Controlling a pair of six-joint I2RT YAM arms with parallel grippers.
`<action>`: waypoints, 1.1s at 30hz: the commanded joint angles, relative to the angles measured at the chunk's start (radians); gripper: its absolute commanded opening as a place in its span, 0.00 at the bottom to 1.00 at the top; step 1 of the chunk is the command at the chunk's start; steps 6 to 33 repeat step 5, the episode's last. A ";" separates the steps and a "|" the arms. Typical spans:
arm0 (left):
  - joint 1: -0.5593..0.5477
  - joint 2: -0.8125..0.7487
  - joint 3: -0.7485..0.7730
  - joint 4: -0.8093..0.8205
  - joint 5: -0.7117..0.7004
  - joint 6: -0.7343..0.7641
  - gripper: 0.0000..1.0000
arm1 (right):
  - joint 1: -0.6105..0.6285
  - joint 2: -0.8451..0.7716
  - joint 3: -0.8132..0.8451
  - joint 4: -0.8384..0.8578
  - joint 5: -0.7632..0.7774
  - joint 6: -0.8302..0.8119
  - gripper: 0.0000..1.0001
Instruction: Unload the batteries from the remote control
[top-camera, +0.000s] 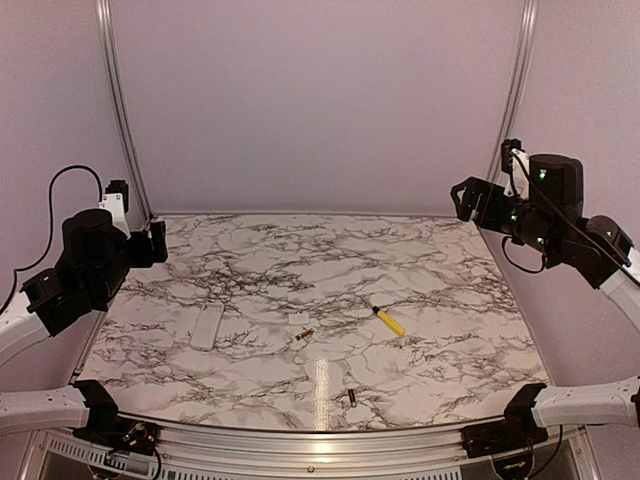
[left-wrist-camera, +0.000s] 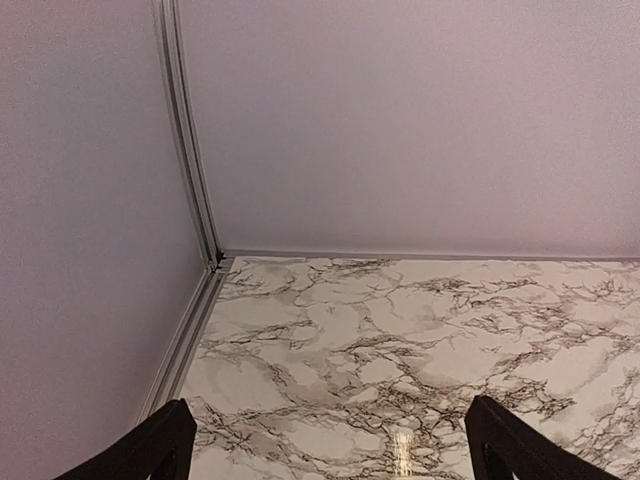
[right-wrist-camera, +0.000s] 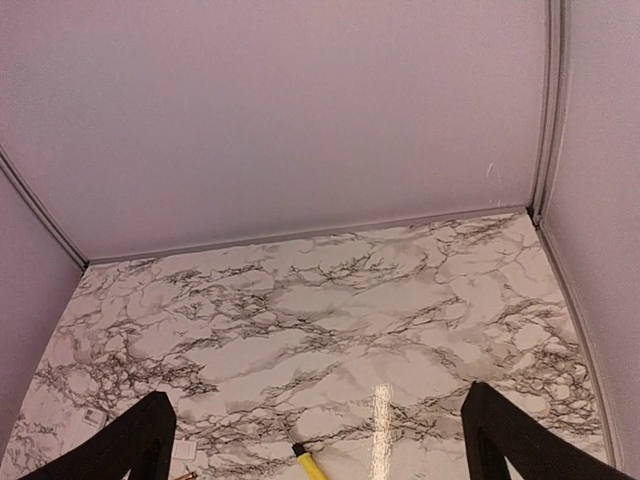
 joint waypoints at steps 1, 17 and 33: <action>0.005 -0.029 -0.018 -0.029 -0.013 -0.010 0.99 | -0.005 -0.011 -0.009 0.023 0.019 0.034 0.98; 0.005 -0.039 -0.024 -0.031 -0.013 -0.009 0.99 | -0.005 -0.014 -0.016 0.023 0.017 0.041 0.98; 0.005 -0.039 -0.024 -0.031 -0.013 -0.009 0.99 | -0.005 -0.014 -0.016 0.023 0.017 0.041 0.98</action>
